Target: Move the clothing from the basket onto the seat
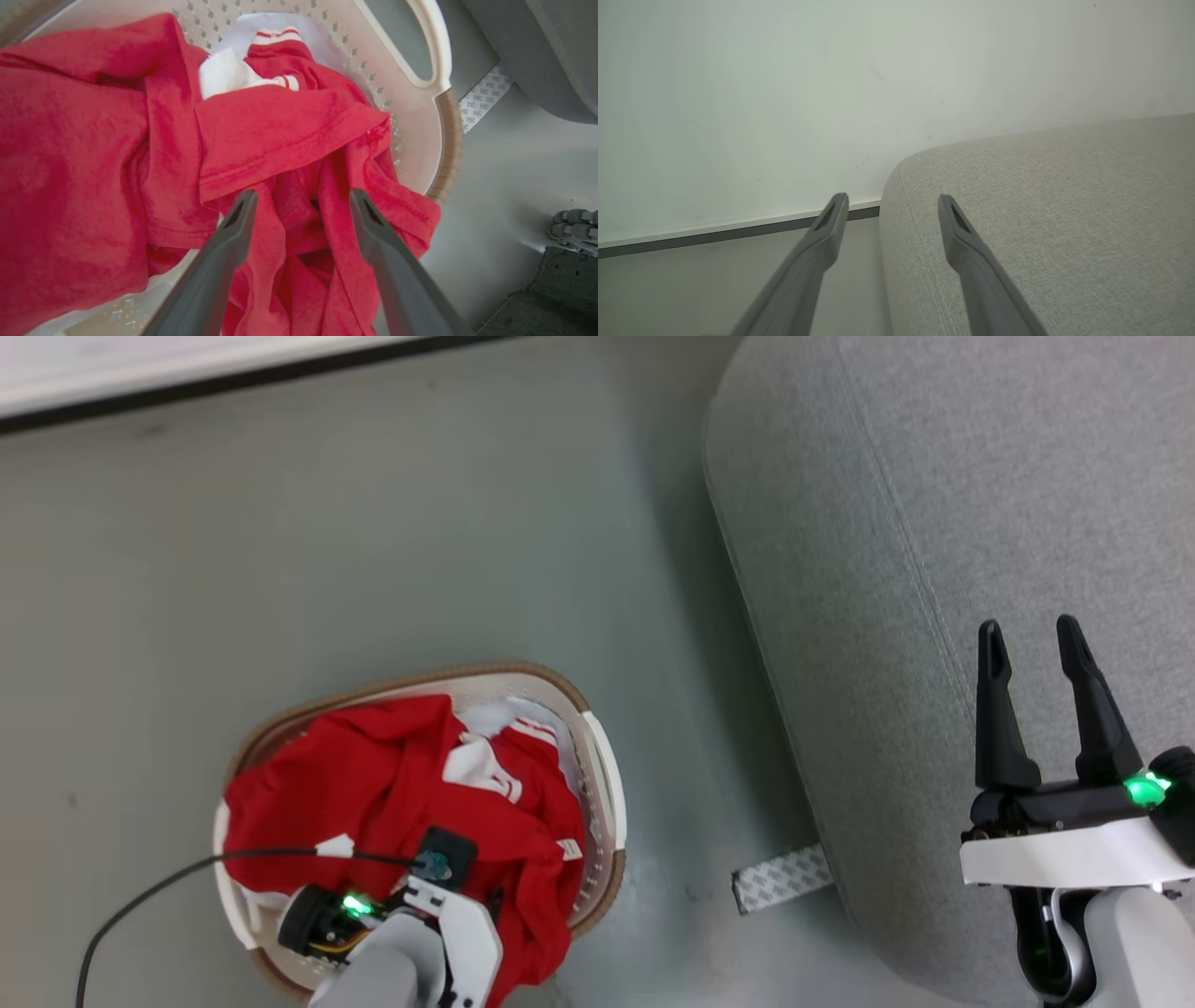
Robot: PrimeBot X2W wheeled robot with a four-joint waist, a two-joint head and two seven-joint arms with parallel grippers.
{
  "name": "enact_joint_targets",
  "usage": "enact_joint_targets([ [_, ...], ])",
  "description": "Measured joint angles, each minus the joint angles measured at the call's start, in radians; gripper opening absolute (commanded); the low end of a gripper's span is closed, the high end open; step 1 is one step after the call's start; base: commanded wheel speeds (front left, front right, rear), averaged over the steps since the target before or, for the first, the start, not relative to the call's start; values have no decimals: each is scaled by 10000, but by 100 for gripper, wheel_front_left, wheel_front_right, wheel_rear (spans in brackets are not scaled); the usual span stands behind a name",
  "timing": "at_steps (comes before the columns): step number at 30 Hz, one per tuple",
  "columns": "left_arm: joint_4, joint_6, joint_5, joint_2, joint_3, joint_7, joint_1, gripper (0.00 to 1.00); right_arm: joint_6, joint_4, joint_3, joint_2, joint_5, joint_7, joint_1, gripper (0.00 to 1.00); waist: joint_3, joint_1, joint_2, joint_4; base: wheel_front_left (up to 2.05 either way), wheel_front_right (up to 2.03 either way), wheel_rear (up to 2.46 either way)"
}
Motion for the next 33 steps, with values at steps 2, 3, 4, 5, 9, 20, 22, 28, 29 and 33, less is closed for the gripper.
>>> enact_joint_targets([
  [2,274,132,73,25,-86,169,-201,100,0,-63,8,2,59,0,-103,100,230,0,0,-80,0,0,0],
  [3,393,167,92,40,-104,217,-273,100,0,-84,8,6,71,0,-127,100,331,0,0,-119,0,0,0],
  [4,489,247,96,61,-123,219,-325,100,0,-90,10,8,111,0,-142,100,424,0,0,-160,0,0,0],
  [5,593,334,146,107,-178,240,-393,100,0,-96,17,8,178,0,-157,100,514,0,0,-200,0,0,0],
  [9,963,652,261,345,-286,447,-721,100,0,-140,50,12,355,0,-271,100,869,-1,0,-357,0,0,0],
  [20,1381,644,274,807,-525,621,-1029,0,0,-184,222,17,863,0,-292,100,1636,0,0,-699,0,0,0],
  [22,1407,606,238,817,-468,552,-1029,0,0,-125,228,19,865,0,-293,100,1586,-1,-1,-680,0,0,0],
  [28,1406,328,-253,466,-226,169,-843,0,0,61,155,23,794,0,-206,100,1000,-2,0,-447,0,0,0],
  [29,1396,268,-380,372,-199,82,-732,0,0,82,150,25,740,0,-141,100,849,-2,0,-380,0,0,0],
  [33,1315,-21,-830,159,-109,-146,-221,0,0,165,140,29,412,0,174,100,142,-2,-1,-77,0,0,0],
])
